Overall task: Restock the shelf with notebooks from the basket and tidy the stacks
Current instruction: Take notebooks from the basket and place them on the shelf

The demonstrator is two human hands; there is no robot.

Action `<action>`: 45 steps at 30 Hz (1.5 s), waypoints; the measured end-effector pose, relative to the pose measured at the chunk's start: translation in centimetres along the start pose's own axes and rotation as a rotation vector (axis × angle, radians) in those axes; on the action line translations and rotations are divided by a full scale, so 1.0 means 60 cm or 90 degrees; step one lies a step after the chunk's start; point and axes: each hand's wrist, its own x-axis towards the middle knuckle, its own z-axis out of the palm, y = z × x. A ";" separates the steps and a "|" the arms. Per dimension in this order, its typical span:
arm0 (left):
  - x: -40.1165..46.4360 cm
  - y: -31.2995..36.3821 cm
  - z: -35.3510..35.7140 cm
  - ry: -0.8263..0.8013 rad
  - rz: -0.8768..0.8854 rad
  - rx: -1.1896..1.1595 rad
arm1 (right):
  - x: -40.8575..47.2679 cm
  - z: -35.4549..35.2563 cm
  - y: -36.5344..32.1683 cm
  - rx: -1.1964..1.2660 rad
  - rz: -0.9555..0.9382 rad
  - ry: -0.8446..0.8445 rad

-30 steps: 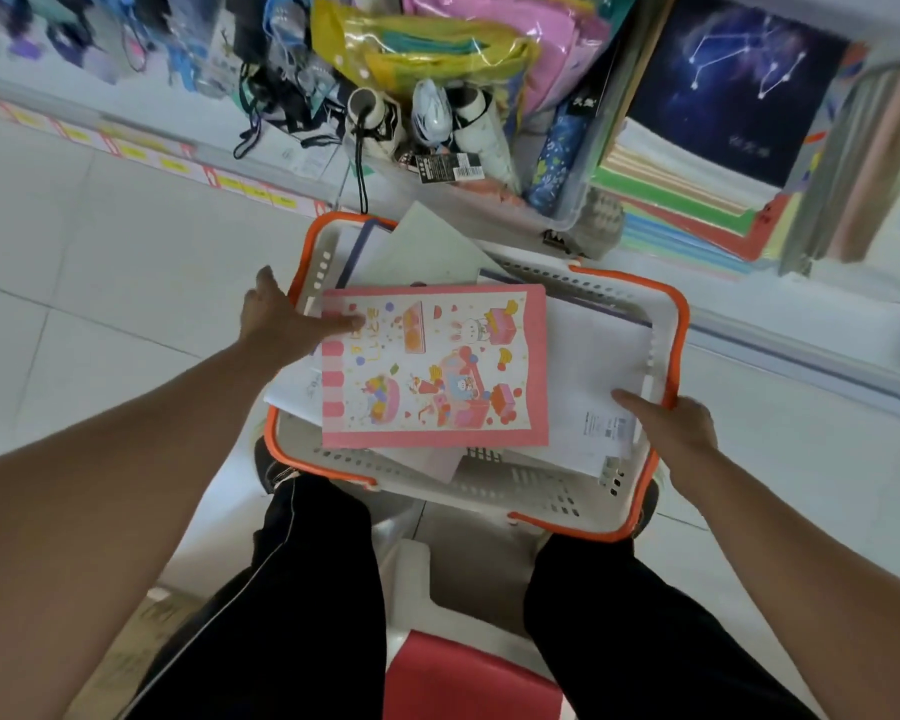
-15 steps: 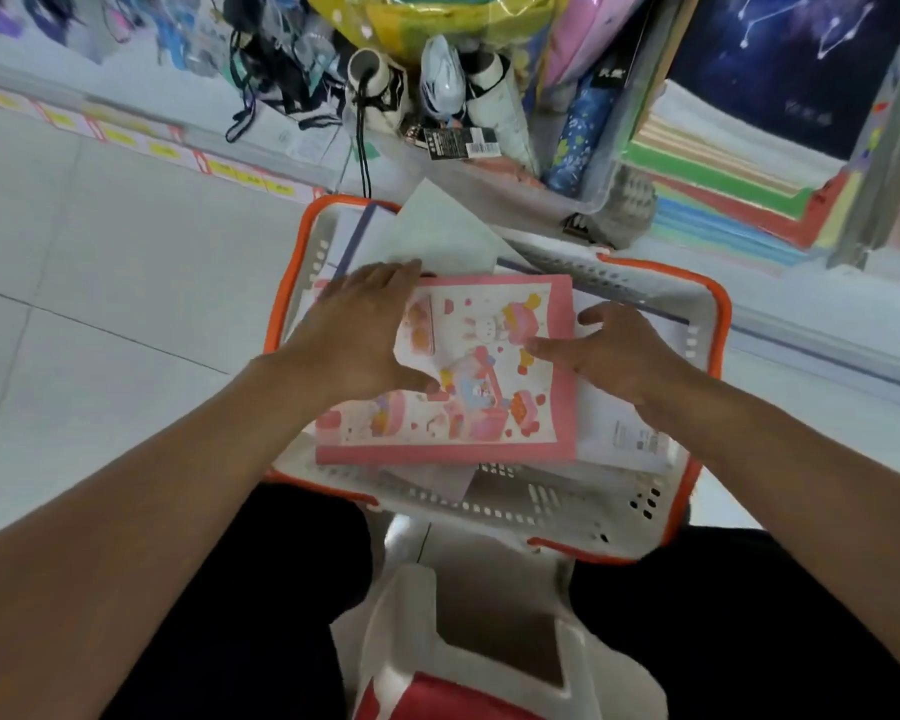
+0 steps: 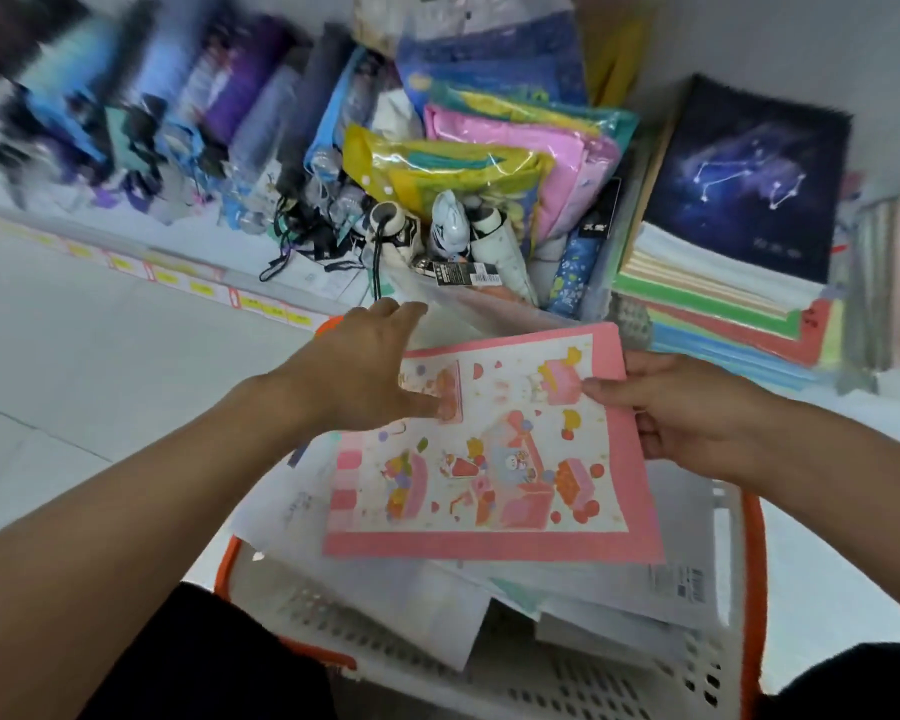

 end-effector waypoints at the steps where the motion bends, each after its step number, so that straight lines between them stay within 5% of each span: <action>1: -0.008 0.014 -0.009 0.076 -0.010 -0.035 | -0.011 -0.004 -0.010 0.034 -0.025 0.017; 4: -0.038 0.051 -0.045 0.348 -0.060 -0.158 | -0.043 -0.008 -0.034 0.186 -0.101 0.052; 7: -0.073 0.081 -0.071 0.432 -0.134 -0.236 | -0.076 0.004 -0.049 0.336 -0.169 0.064; 11: -0.102 0.105 -0.078 0.360 -0.298 -0.922 | -0.101 0.037 -0.051 0.483 -0.213 0.038; 14: -0.115 0.122 -0.074 0.134 -0.239 -1.187 | -0.107 0.068 -0.040 0.498 -0.210 -0.012; 18: -0.119 0.130 -0.075 0.187 -0.235 -1.143 | -0.089 0.075 -0.023 0.236 -0.178 -0.041; 22: -0.126 0.094 -0.096 0.285 -0.341 -0.988 | -0.018 0.028 0.027 -0.549 -0.289 0.080; 25: -0.131 0.075 -0.105 0.304 -0.352 -0.886 | 0.017 0.019 0.062 -0.809 -0.200 0.029; 36: -0.167 0.066 -0.120 0.394 -0.285 -0.768 | -0.070 0.031 -0.027 -0.807 -0.401 0.175; 40: -0.173 0.069 -0.138 0.411 -0.264 -0.793 | -0.181 0.040 -0.065 -0.669 -0.633 0.304; 45: -0.186 0.063 -0.193 0.377 -0.278 -0.860 | -0.285 0.091 -0.095 -0.688 -1.024 0.357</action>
